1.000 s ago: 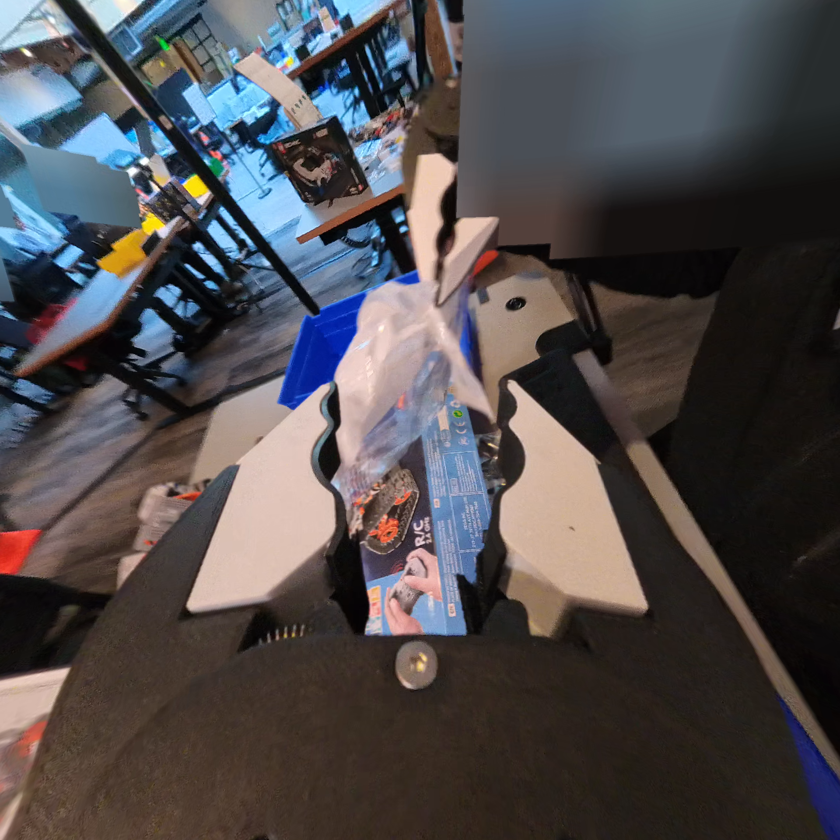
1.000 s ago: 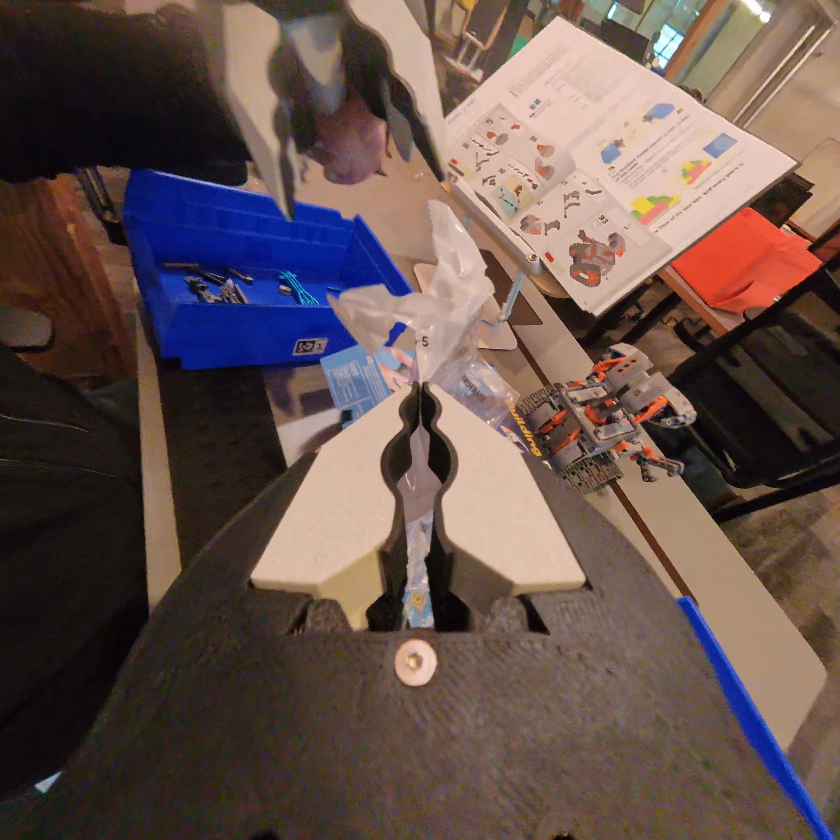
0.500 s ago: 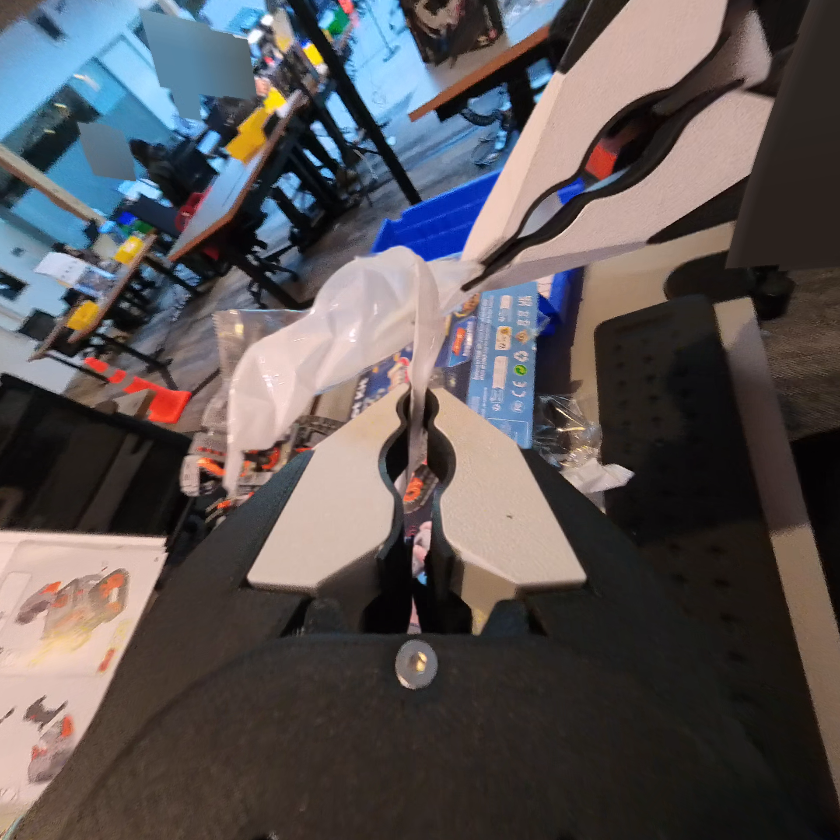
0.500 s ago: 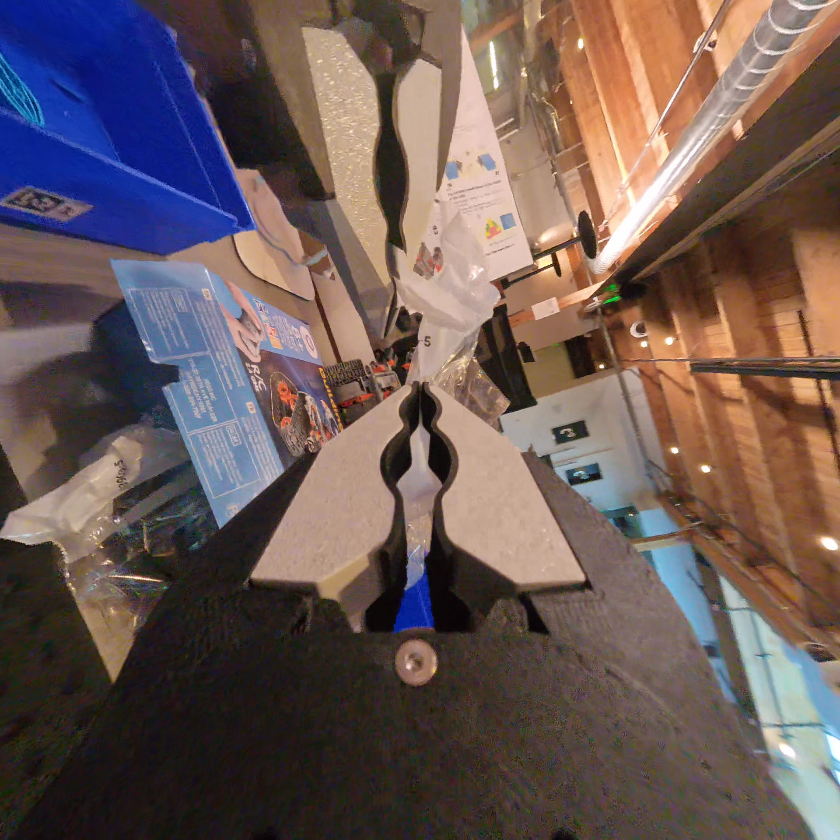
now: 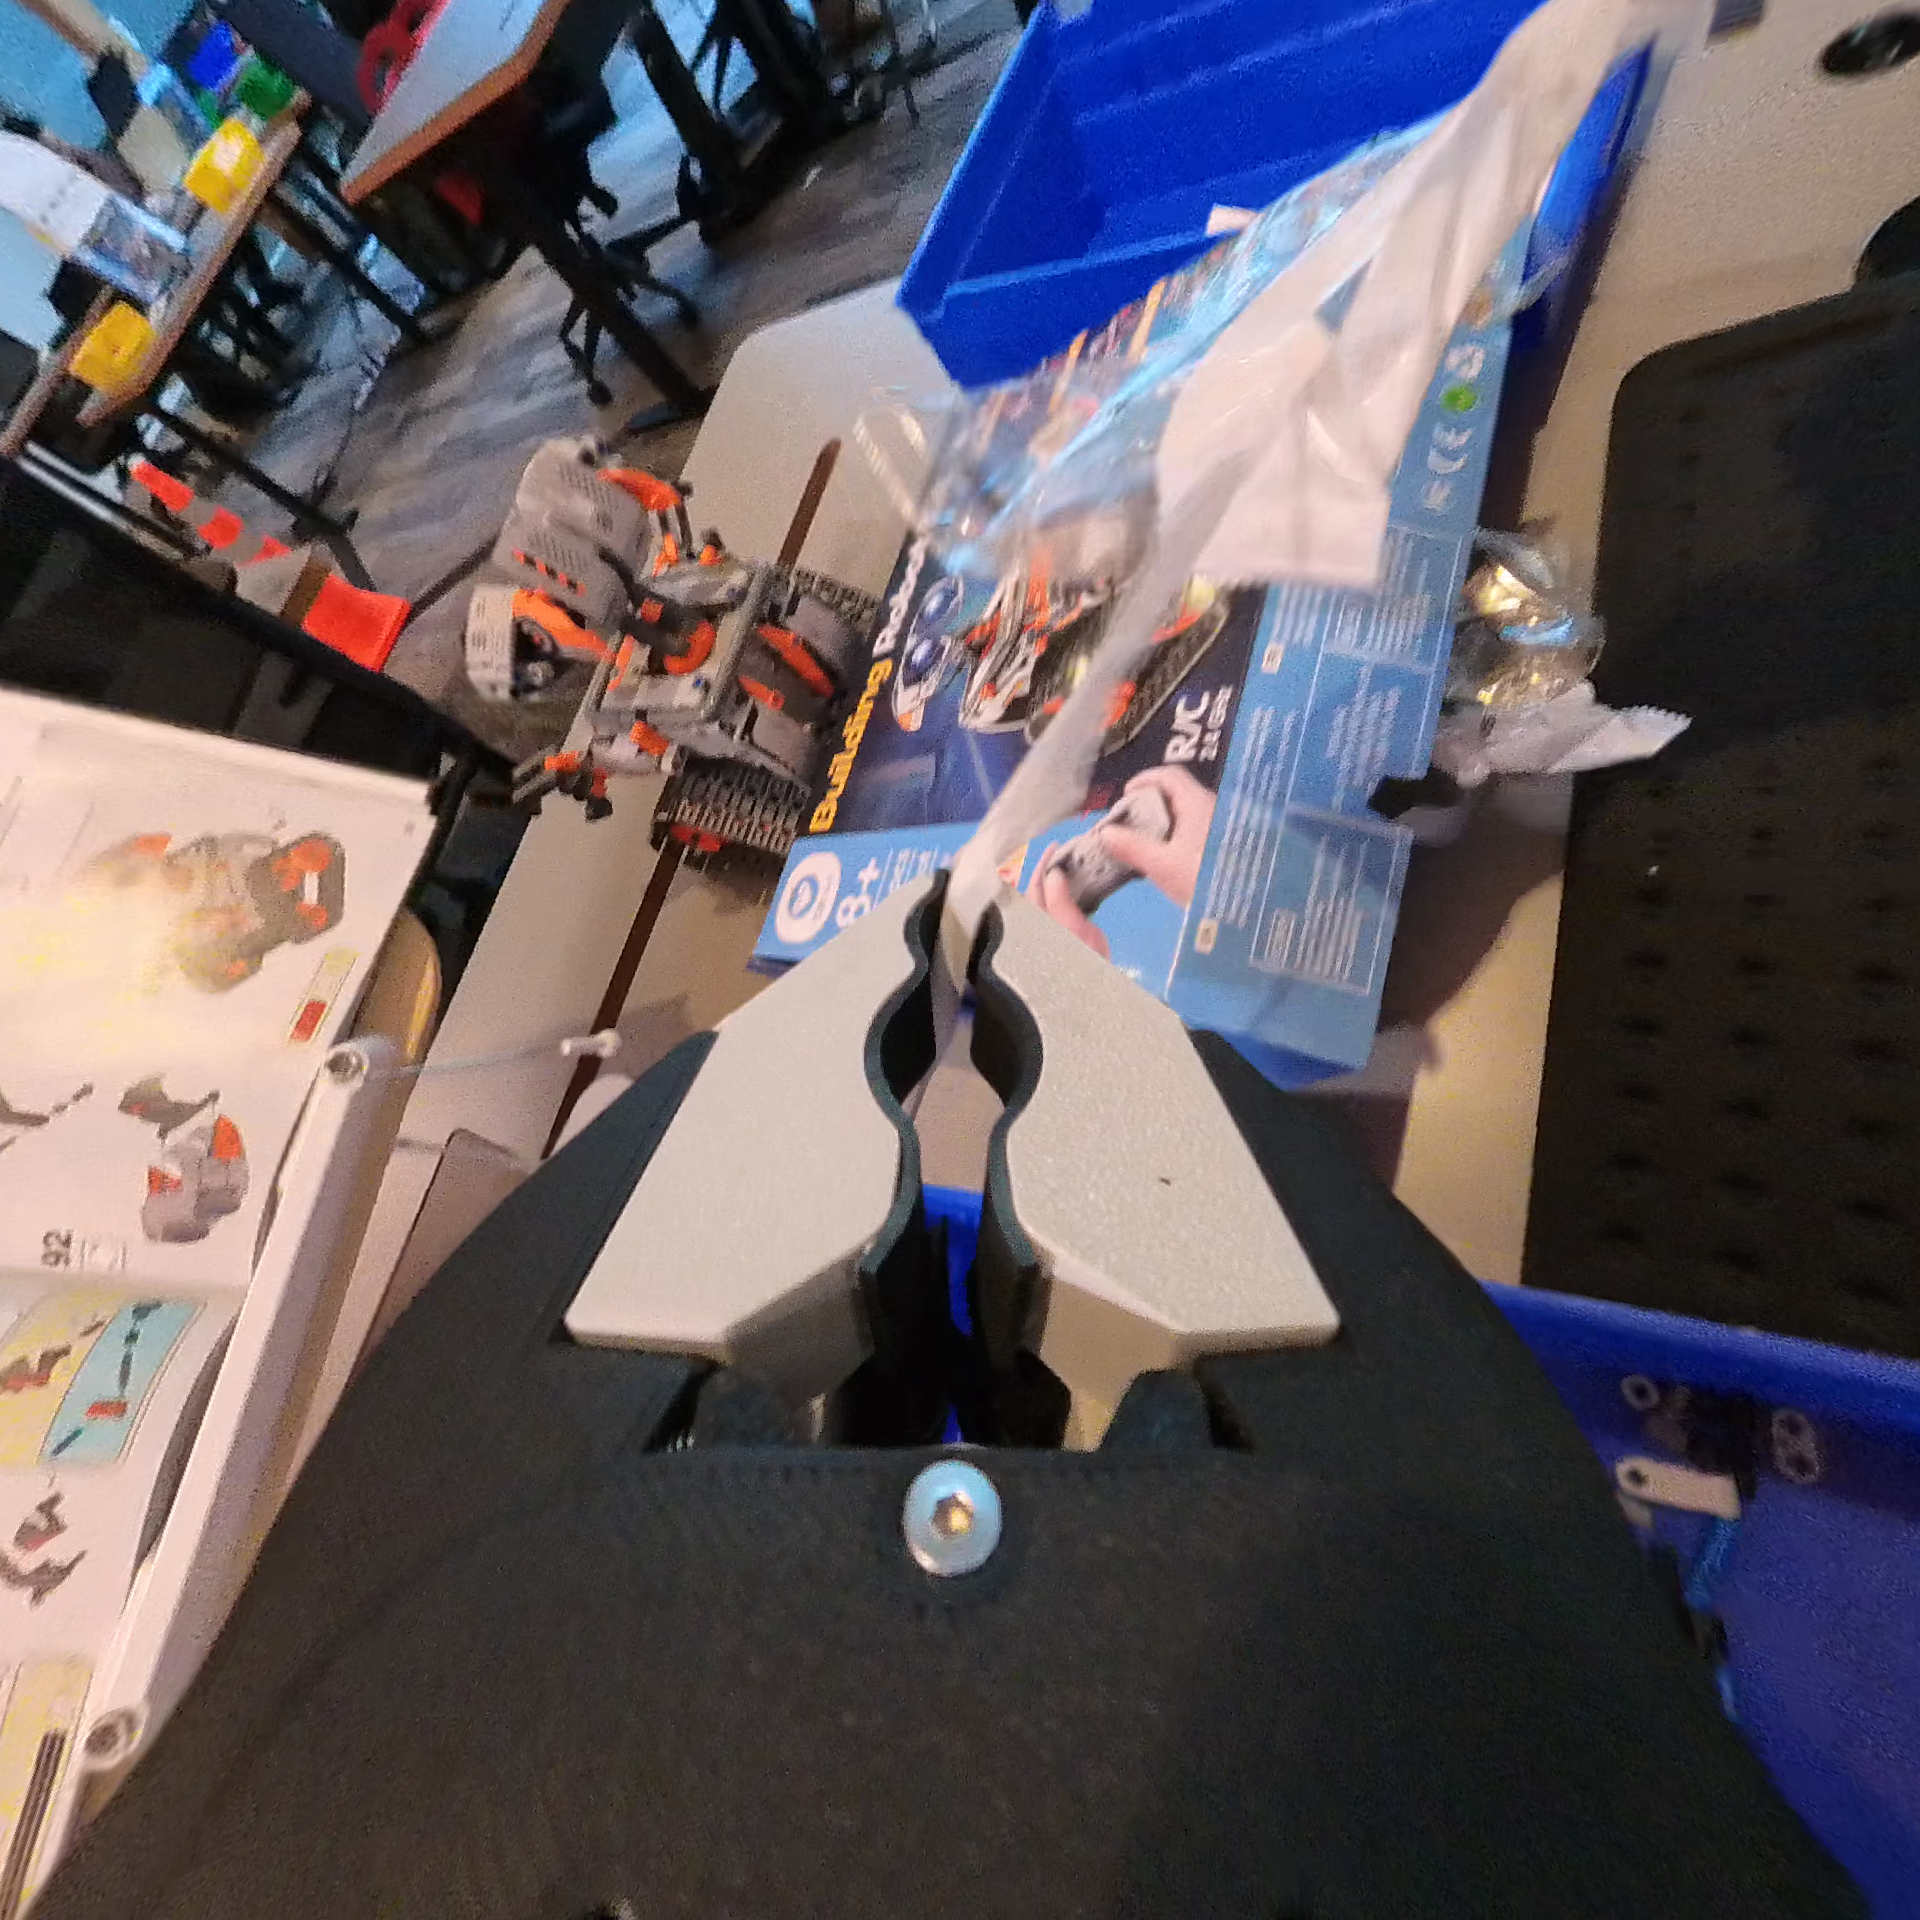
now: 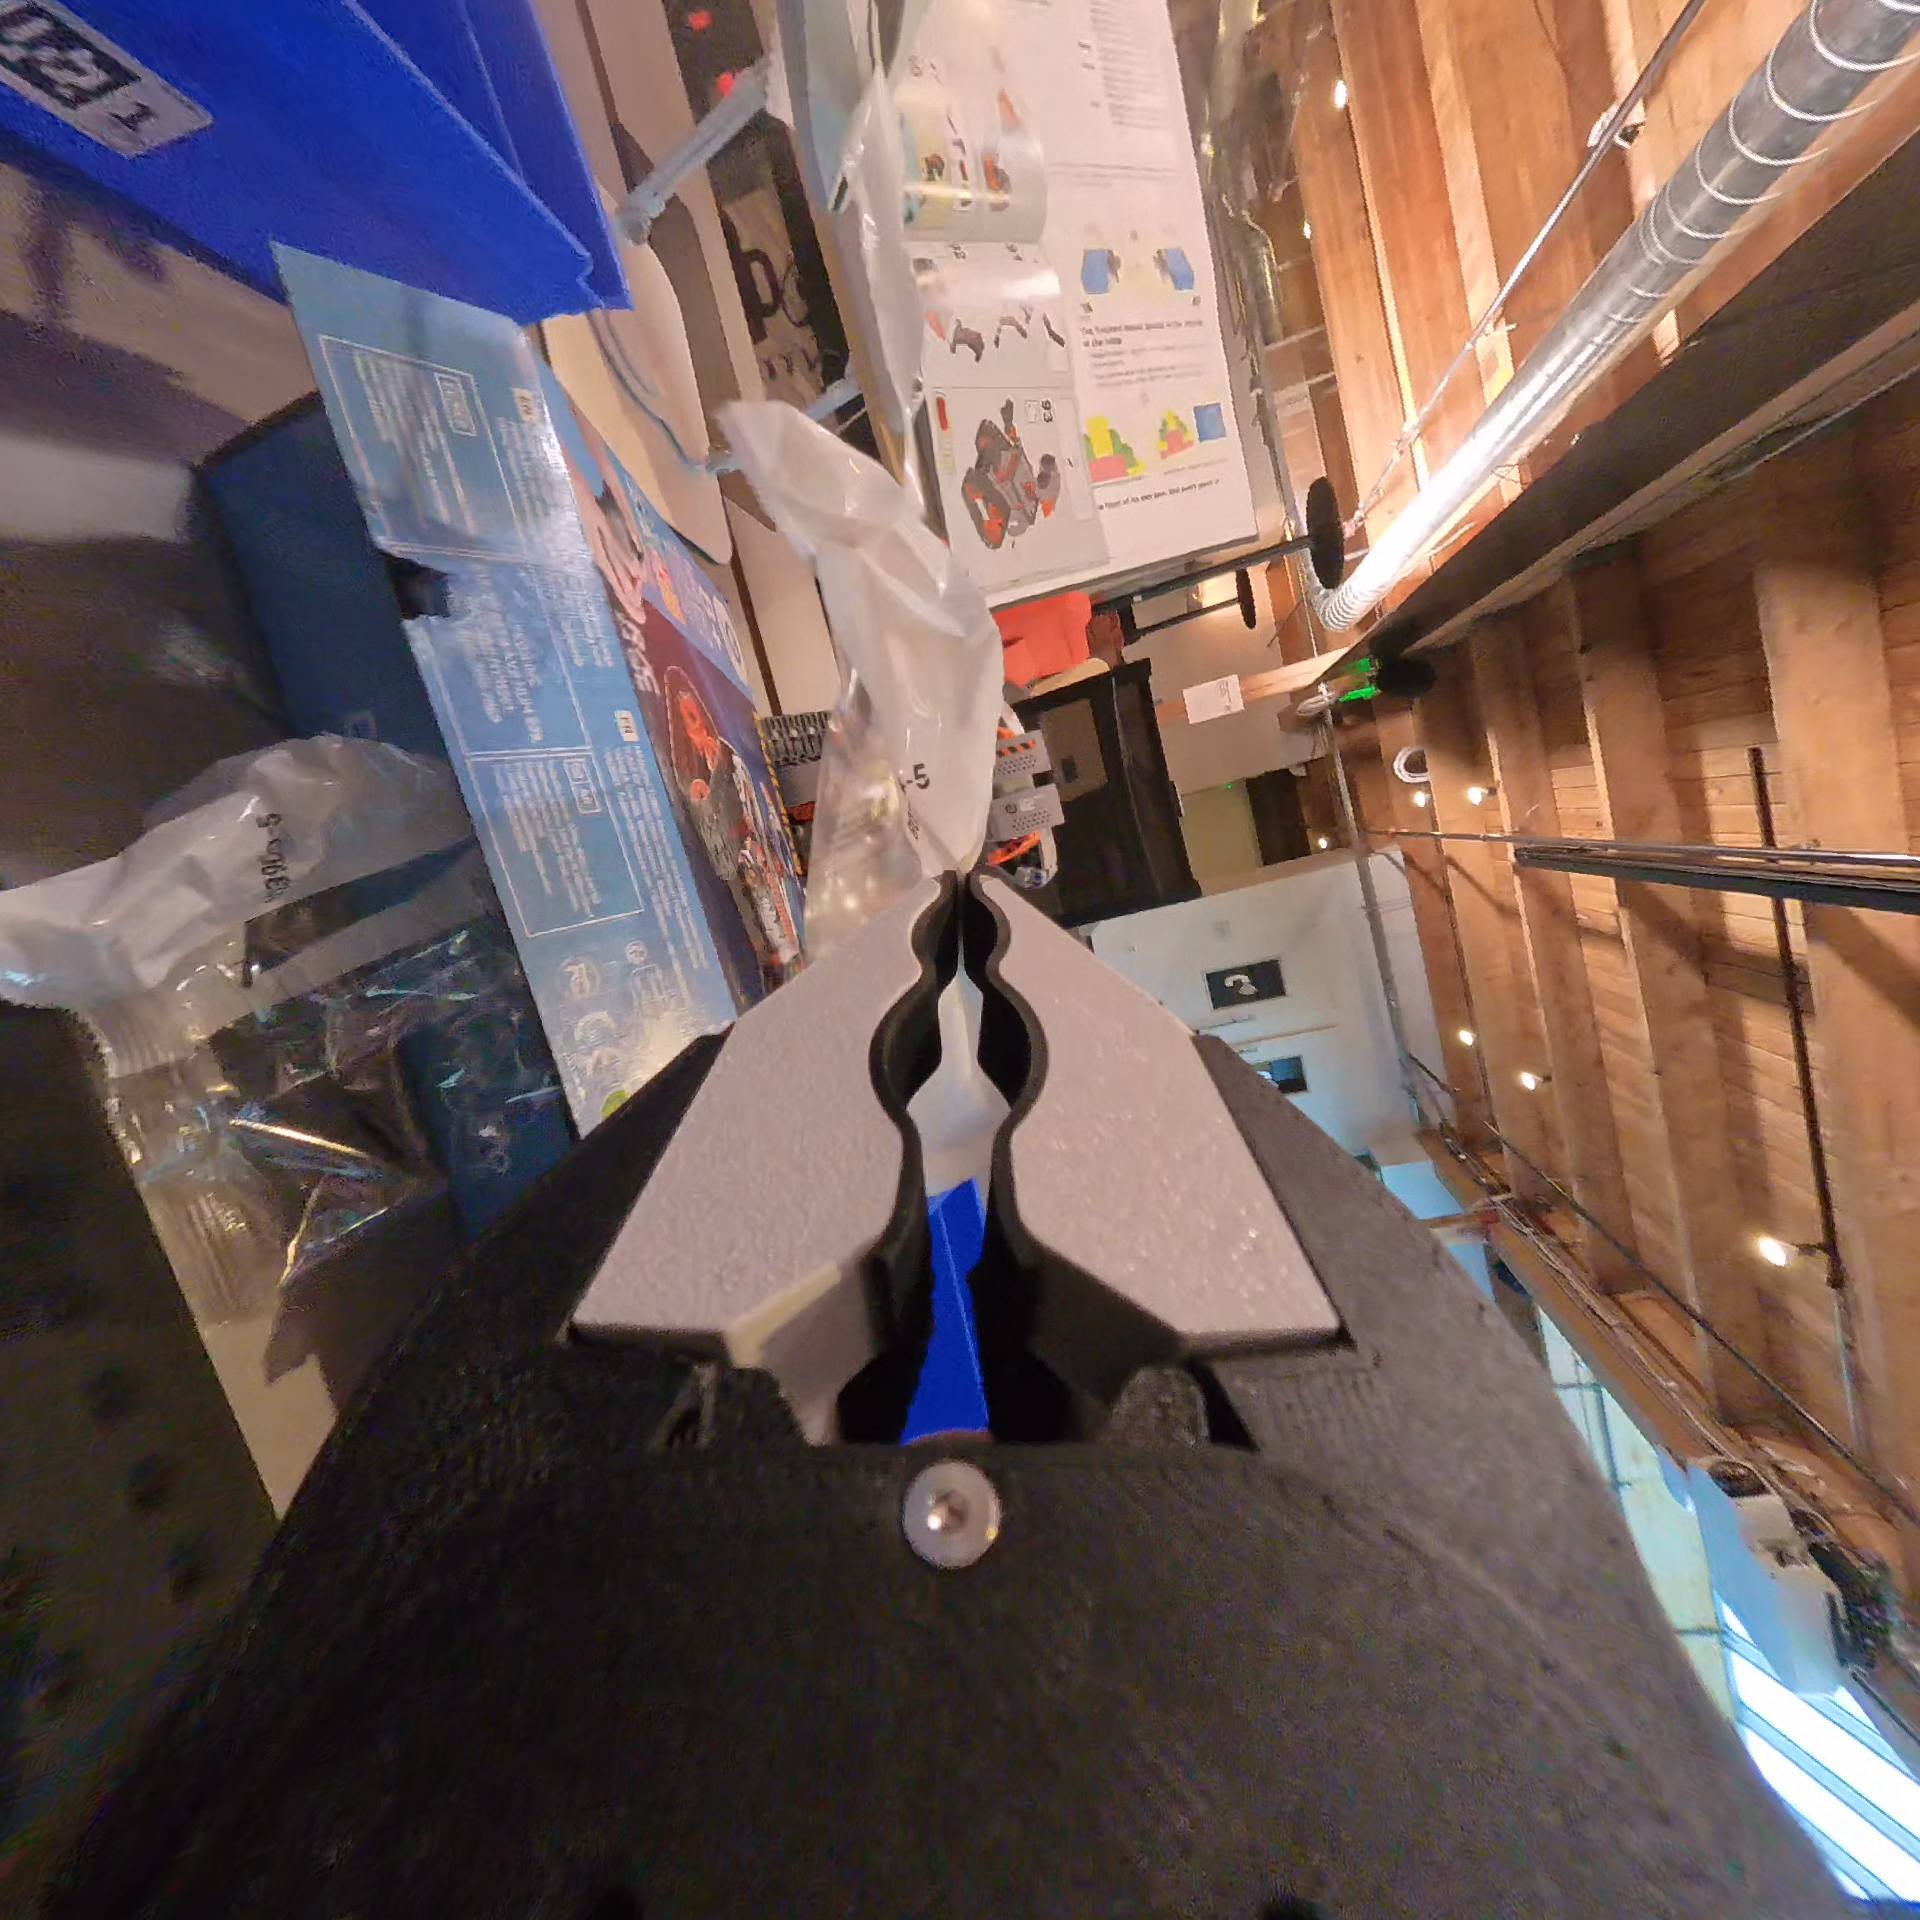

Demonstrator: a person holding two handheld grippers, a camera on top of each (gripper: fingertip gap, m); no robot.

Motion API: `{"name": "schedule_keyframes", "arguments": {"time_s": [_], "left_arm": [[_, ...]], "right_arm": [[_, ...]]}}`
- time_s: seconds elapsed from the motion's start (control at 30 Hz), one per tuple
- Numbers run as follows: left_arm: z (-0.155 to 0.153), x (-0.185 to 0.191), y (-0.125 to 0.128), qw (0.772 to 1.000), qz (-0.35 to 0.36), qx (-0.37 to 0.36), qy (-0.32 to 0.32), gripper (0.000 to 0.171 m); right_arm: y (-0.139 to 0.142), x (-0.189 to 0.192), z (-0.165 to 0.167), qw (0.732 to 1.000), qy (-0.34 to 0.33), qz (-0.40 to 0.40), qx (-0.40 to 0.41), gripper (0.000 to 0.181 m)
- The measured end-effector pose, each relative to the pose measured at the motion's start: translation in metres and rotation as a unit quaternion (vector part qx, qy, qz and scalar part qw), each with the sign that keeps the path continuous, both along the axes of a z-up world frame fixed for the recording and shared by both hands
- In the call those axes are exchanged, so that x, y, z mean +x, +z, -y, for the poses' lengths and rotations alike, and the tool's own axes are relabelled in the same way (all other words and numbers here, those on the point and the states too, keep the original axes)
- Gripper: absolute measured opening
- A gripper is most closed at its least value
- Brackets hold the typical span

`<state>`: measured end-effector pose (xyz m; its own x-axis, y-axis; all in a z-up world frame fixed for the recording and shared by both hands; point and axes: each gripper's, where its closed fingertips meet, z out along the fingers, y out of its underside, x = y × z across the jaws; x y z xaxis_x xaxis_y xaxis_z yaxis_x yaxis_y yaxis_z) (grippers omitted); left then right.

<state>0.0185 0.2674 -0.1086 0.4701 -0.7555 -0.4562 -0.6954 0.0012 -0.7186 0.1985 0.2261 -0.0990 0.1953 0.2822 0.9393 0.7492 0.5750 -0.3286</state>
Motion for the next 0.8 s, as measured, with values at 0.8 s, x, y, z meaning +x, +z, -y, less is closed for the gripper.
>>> {"name": "schedule_keyframes", "arguments": {"time_s": [0.8], "left_arm": [[-0.031,-0.062,-0.038,0.994,-0.054,-0.076,0.056,0.0]], "right_arm": [[-0.07,0.002,0.043,0.995,0.08,0.048,-0.032,0.0]]}}
